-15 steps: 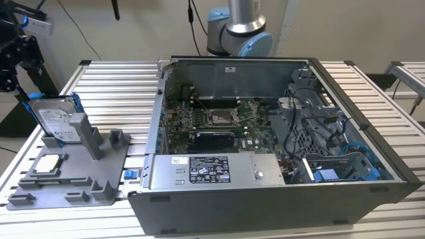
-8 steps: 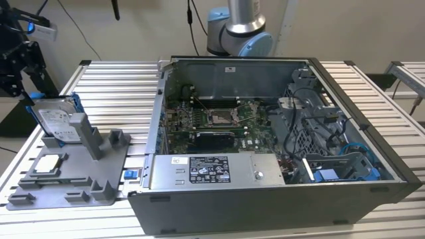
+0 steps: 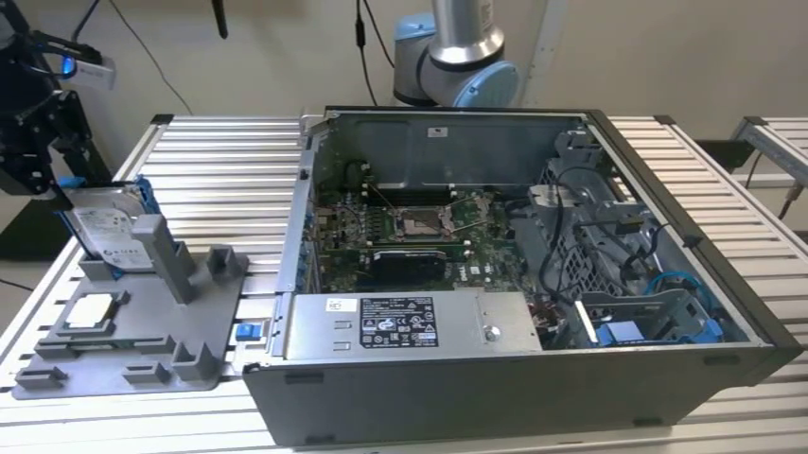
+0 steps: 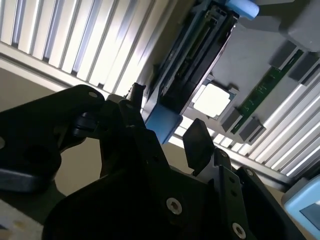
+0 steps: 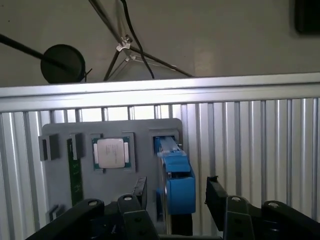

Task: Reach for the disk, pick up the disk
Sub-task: 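Pick up the disk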

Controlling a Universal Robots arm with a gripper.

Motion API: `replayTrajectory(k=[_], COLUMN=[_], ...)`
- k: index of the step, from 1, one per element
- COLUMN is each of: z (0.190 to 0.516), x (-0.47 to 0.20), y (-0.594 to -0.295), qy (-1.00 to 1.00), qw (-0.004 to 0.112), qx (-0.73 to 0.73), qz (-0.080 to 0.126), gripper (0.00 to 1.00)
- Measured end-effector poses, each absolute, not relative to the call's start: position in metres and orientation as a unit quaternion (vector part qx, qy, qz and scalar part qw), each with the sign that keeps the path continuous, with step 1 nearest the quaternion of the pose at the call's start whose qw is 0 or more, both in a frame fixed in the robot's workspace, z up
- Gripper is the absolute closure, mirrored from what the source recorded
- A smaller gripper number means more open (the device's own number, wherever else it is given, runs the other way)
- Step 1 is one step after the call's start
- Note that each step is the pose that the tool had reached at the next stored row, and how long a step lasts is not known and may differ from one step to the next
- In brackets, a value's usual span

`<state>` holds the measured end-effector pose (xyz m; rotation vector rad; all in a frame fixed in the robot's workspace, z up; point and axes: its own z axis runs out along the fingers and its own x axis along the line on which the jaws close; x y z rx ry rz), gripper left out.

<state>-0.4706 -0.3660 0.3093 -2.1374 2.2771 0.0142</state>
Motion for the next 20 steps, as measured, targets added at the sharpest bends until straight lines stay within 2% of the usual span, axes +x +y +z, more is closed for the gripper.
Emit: replayTrajectory(k=[20], z=[0.298], x=[-0.471], y=[-0.366], qy=[0.728], qw=[0.009], qx=[-0.686], qz=[0.005], gripper=[0.00])
